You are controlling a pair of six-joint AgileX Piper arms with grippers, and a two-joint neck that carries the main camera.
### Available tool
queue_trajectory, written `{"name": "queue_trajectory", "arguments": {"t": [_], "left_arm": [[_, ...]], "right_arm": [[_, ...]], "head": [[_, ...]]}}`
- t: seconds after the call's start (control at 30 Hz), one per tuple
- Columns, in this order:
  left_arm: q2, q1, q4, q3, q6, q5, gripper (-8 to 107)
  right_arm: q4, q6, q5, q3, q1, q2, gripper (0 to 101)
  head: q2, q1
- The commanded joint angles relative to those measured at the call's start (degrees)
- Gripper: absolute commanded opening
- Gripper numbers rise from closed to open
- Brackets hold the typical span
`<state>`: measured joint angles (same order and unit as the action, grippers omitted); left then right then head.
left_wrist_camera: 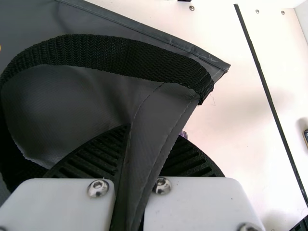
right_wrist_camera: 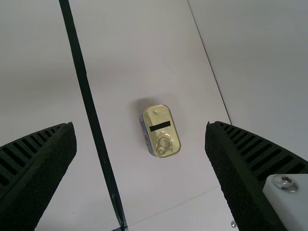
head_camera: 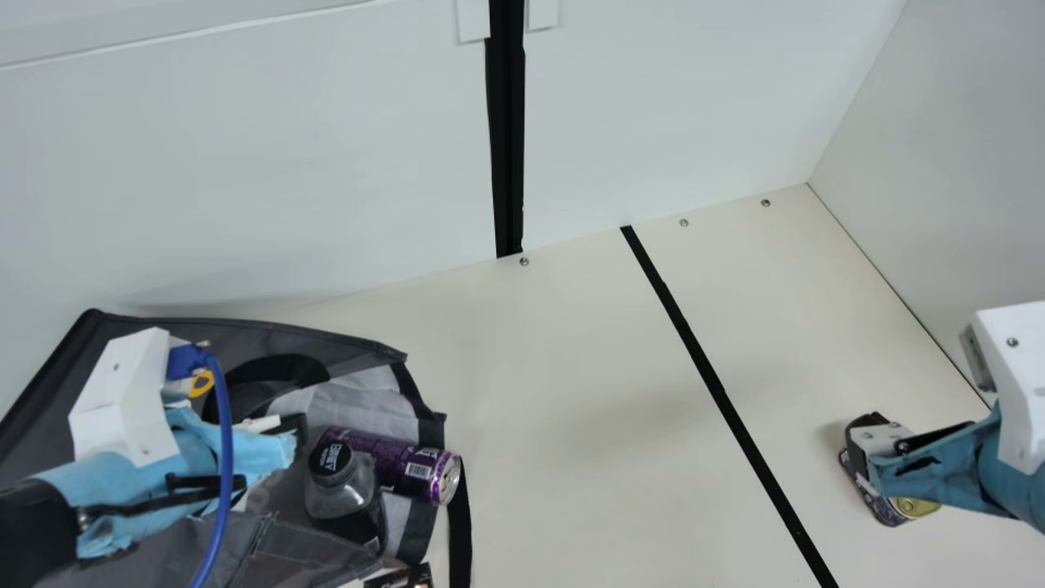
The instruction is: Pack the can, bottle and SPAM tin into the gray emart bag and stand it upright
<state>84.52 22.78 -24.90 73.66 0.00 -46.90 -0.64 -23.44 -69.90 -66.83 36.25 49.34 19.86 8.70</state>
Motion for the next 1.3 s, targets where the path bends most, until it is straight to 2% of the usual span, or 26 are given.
{"name": "queue_trajectory", "arguments": {"t": [0.0,0.83,1.27], "left_arm": [[0.0,0.0,0.0,0.0,0.0,0.0,-8],[0.0,0.0,0.0,0.0,0.0,0.0,-8],[0.0,0.0,0.0,0.0,0.0,0.0,-8]], "right_arm": [[0.5,-0.4,0.0,0.1,0.6,-0.1,95],[1.0,-3.7,0.0,1.5,3.5,0.3,95],[2.1,-11.3,0.0,2.9,9.2,2.4,95]], "head": [[0.1,1.3],[0.1,1.3],[0.1,1.3]]}}
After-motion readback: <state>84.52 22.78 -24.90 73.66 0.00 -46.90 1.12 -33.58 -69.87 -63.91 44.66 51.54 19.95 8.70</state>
